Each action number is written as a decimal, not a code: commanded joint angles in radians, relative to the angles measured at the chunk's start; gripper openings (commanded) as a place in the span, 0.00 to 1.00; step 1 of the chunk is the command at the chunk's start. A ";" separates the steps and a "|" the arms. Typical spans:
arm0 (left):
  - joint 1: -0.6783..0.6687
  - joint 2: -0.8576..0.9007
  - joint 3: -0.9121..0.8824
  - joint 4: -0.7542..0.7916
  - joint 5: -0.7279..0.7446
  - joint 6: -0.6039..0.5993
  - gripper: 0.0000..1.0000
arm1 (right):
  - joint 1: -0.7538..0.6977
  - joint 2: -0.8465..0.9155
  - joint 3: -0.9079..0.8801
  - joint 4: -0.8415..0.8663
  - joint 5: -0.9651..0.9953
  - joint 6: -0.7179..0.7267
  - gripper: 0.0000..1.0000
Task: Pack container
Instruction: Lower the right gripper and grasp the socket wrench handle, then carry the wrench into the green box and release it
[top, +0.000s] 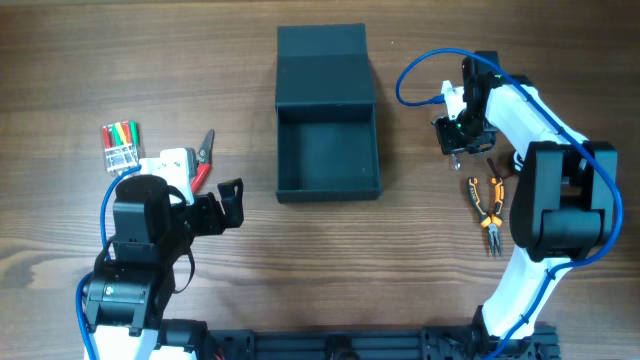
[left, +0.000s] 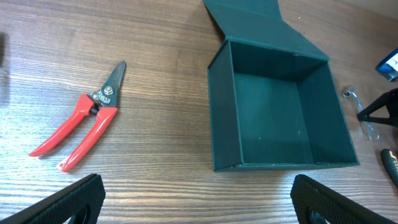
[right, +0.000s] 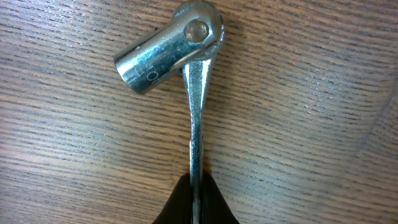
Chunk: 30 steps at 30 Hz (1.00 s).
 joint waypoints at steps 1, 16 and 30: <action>0.005 -0.004 0.023 0.003 -0.006 -0.016 1.00 | 0.002 0.028 0.035 -0.029 -0.021 0.051 0.04; 0.005 -0.003 0.023 0.003 -0.006 -0.008 1.00 | 0.121 -0.281 0.380 -0.315 -0.103 -0.027 0.04; 0.005 -0.003 0.023 0.003 -0.006 -0.008 1.00 | 0.586 -0.315 0.370 -0.341 -0.080 -0.546 0.04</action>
